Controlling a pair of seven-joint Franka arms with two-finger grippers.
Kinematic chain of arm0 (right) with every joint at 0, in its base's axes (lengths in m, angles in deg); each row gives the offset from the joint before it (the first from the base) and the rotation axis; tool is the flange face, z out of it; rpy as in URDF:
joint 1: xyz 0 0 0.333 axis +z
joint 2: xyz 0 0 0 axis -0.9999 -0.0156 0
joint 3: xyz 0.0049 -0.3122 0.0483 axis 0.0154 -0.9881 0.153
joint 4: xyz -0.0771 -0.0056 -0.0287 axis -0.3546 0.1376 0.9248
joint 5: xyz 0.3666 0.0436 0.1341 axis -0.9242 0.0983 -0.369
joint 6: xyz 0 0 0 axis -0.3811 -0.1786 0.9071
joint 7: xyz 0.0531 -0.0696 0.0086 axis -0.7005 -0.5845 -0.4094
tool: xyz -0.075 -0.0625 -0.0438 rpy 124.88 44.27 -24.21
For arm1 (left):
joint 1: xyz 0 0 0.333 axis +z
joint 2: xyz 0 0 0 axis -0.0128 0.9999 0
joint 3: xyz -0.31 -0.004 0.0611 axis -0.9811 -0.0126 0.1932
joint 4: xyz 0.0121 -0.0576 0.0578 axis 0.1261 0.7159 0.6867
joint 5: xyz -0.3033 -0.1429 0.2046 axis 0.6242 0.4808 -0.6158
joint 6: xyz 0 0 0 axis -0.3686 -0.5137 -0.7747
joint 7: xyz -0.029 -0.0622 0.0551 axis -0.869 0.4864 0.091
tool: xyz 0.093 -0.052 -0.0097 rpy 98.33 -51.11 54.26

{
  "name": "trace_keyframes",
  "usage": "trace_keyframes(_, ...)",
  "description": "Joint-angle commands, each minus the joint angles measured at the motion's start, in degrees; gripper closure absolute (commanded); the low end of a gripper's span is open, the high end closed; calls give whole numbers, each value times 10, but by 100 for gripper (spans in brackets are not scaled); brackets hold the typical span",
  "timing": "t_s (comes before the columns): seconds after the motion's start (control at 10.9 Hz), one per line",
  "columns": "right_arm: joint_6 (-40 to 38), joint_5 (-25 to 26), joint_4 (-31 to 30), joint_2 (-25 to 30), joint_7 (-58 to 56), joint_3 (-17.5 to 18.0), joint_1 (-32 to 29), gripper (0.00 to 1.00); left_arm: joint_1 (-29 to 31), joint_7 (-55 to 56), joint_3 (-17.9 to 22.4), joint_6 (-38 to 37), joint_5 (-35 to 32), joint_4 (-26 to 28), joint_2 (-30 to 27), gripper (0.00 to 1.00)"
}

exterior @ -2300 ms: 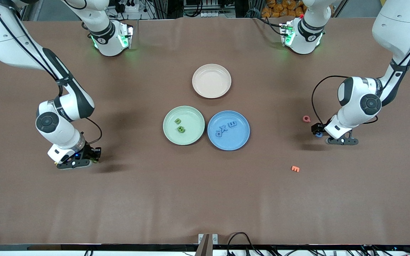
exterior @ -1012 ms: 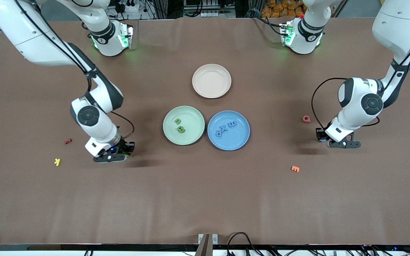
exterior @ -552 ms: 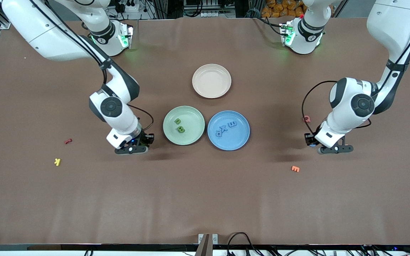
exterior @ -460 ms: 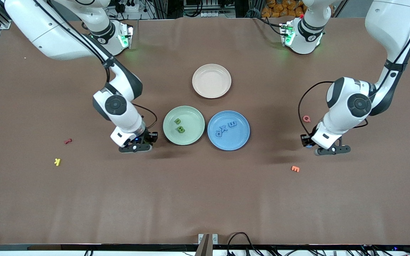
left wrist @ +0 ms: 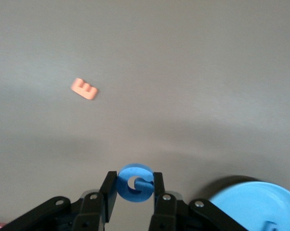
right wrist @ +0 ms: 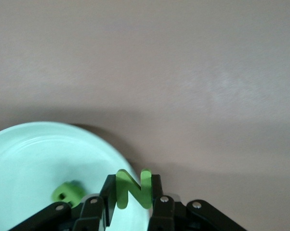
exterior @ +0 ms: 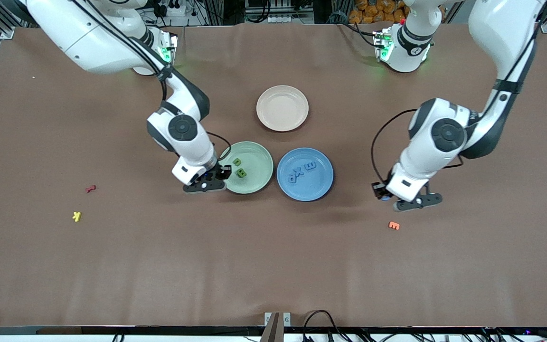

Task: Sort letters by color into matching plates
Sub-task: 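Carry the blue C to the blue plate while the right gripper carries N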

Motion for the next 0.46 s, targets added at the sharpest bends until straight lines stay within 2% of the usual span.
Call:
trace_keyframes(0.0,-19,-10,5,14,34,7,34,81,-59,72,3,-12,-7,-49,42,100)
trace_keyframes(0.18,-19,-10,5,11,46,7,54,81,-80,93,3,-12,-10,-49,46,100)
trace_keyframes(0.28,-20,-10,5,11,49,6,57,38,-92,108,3,-12,-10,-51,46,100)
trace_keyframes(0.37,-26,-10,6,12,59,6,58,0,-107,124,4,-12,-10,-51,46,100)
